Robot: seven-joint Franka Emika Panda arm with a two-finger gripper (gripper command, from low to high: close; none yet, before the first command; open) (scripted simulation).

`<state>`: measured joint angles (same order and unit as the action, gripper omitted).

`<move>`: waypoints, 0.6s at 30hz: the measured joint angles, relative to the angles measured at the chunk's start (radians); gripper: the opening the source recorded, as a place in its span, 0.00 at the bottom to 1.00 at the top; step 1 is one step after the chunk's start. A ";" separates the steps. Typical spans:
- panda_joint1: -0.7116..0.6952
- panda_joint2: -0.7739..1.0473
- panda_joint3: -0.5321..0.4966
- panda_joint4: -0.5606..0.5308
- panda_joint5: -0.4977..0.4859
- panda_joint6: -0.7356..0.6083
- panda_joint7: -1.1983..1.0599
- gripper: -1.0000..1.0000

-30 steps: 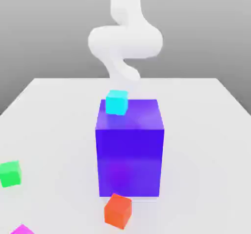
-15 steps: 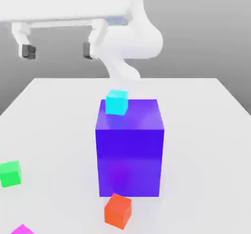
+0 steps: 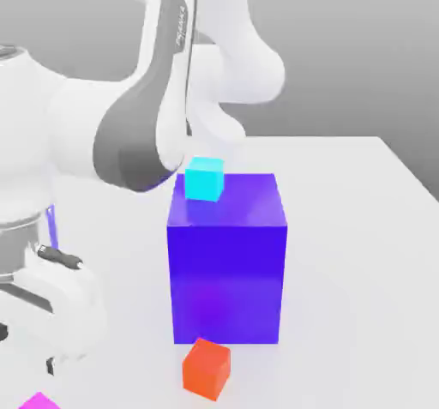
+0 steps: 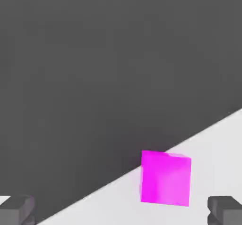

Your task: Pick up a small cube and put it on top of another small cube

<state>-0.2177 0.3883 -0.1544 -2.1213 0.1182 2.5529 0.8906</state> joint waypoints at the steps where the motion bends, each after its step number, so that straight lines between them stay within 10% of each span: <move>1: -0.009 0.037 -0.002 0.006 0.006 0.007 0.001 0.50; 5: -0.037 0.182 0.019 0.037 0.035 0.094 -0.013 0.50; 6: -0.042 0.212 0.025 0.044 0.042 0.116 -0.017 0.00; 18: -0.044 0.067 -0.007 -0.012 0.014 0.027 -0.036 0.00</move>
<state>-0.2612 0.4554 -0.1609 -2.1329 0.1319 2.5797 0.8543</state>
